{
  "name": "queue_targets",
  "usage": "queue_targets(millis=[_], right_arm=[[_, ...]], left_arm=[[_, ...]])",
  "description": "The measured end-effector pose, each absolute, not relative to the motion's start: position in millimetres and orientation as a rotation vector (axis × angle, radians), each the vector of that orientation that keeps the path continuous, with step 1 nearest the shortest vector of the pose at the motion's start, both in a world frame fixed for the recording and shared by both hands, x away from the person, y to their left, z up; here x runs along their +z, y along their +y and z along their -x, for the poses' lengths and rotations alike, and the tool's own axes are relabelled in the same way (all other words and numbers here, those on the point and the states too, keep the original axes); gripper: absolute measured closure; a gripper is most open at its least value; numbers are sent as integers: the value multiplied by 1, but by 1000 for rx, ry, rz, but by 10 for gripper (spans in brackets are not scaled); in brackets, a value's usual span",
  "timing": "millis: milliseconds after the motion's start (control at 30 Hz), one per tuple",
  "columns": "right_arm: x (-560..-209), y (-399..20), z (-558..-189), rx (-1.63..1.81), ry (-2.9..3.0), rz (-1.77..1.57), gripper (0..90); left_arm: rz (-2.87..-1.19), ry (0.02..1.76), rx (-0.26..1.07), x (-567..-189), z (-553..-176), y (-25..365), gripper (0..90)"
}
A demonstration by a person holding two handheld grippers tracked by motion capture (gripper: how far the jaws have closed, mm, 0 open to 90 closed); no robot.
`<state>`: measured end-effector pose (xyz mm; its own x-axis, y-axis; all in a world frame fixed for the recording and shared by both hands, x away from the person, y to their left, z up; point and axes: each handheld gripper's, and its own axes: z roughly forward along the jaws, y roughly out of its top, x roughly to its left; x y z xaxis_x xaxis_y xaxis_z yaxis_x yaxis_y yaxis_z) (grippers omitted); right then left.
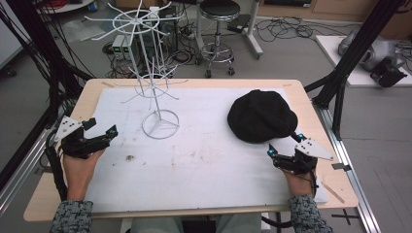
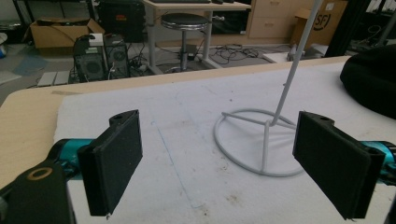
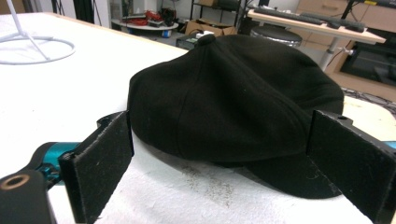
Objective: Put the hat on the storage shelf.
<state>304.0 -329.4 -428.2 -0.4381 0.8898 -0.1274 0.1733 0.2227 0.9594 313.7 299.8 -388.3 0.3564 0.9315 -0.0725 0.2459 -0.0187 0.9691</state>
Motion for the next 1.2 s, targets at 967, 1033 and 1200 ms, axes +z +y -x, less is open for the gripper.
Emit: queue_targets(millis=[967, 1033, 1200], right_arm=[[-422, -325, -310, 1287, 1773, -994, 66], [-422, -325, -310, 1291, 1770, -997, 66], [-423, -325, -310, 1283, 1773, -995, 66]], left_arm=[[-1525, 1108, 787, -388, -311, 301, 160], [-1525, 1109, 788, -388, -311, 301, 160], [-1525, 1108, 791, -388, -310, 302, 160]])
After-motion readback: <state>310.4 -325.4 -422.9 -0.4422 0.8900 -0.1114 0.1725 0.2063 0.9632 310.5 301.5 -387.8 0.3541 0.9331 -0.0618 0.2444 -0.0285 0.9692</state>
